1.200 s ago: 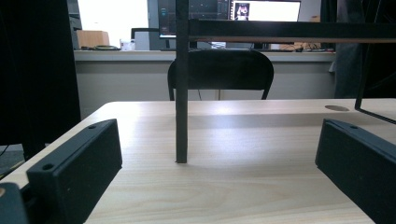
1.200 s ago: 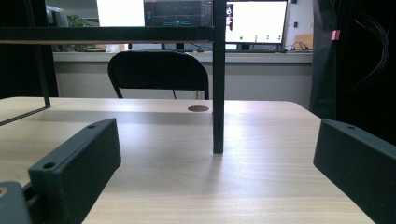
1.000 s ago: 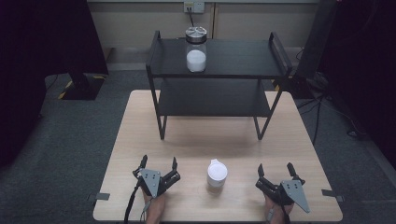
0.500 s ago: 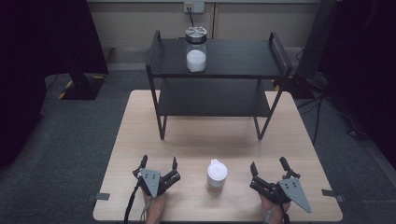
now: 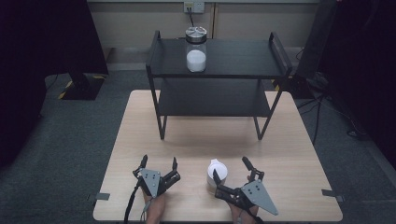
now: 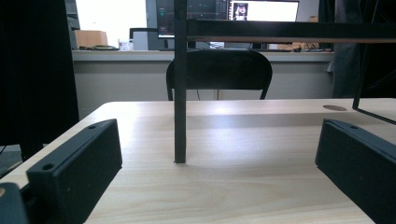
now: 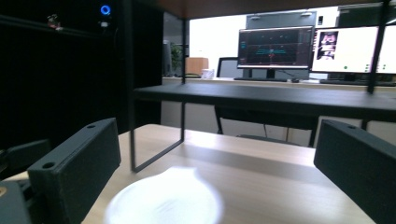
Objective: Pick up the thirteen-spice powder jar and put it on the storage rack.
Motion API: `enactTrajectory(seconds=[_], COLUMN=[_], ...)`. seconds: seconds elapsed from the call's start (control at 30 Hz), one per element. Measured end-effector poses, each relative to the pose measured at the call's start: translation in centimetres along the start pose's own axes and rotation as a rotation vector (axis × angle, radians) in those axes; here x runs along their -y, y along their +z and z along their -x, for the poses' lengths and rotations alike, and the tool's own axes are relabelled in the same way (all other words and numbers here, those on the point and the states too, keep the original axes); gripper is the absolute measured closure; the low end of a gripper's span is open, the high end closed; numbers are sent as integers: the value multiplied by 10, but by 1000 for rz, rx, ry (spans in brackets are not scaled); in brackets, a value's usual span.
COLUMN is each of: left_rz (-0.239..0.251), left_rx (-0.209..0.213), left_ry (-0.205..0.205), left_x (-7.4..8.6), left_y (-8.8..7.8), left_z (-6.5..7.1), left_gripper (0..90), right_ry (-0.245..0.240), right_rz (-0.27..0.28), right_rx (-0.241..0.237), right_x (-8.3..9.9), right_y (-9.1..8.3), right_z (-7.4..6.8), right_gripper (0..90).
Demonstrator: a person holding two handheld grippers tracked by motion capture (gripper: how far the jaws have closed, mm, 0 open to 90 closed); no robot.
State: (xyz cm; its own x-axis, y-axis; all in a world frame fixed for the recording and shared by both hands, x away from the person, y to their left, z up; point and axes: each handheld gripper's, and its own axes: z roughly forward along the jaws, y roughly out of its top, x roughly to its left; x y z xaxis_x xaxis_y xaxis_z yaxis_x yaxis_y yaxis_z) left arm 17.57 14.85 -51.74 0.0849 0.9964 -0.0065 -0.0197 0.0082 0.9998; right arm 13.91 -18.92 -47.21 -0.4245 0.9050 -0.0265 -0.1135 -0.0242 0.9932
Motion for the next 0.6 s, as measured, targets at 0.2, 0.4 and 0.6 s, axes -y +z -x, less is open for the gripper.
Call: enactTrajectory(seconds=[0.2, 0.4, 0.6], left_rz=[0, 0, 0], left_rx=[0, 1, 1], left_ry=[0, 0, 0], left_x=[0, 0, 0], left_y=[0, 0, 0], left_z=[0, 0, 0], left_gripper=[0, 0, 0], right_ry=[7, 31, 30], right_rz=[-40, -60, -77], right_rx=[-13, -14, -26], right_x=[12, 21, 25], right_y=[3, 0, 0], right_z=[-12, -13, -13], right_gripper=[0, 56, 131])
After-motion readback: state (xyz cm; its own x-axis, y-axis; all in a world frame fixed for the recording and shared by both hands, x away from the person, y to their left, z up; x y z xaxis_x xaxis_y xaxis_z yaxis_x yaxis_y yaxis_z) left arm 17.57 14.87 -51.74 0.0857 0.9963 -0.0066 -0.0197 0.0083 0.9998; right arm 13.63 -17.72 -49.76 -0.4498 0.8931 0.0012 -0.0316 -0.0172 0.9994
